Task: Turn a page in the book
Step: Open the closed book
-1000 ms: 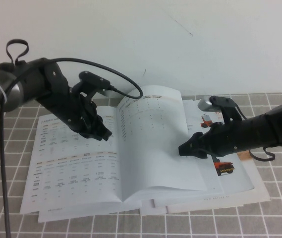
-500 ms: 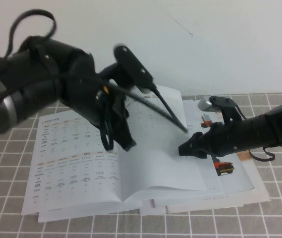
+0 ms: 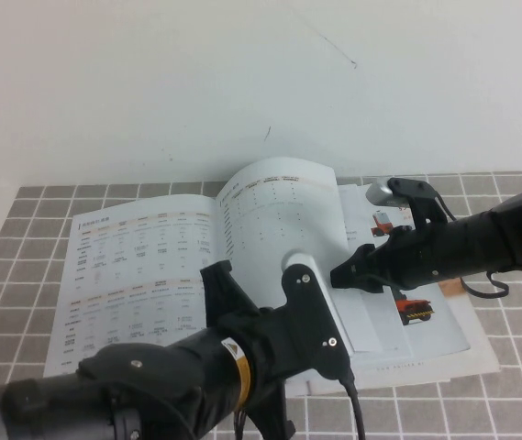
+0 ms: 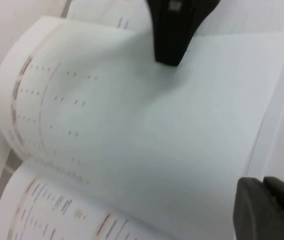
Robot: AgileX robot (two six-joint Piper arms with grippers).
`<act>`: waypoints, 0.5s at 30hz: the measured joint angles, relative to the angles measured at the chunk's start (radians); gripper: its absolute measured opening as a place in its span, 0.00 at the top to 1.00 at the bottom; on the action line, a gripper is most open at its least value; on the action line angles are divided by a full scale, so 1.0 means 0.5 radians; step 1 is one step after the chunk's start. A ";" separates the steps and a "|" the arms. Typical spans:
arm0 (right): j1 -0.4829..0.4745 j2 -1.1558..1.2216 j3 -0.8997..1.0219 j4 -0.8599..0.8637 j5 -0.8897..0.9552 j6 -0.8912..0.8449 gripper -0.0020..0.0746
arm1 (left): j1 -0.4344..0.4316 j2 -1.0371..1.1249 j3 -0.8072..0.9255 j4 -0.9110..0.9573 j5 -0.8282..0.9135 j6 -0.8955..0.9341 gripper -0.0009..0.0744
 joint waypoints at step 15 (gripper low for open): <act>0.000 0.000 0.000 0.000 0.001 0.000 0.48 | -0.022 0.392 0.069 0.804 -0.121 -0.880 0.99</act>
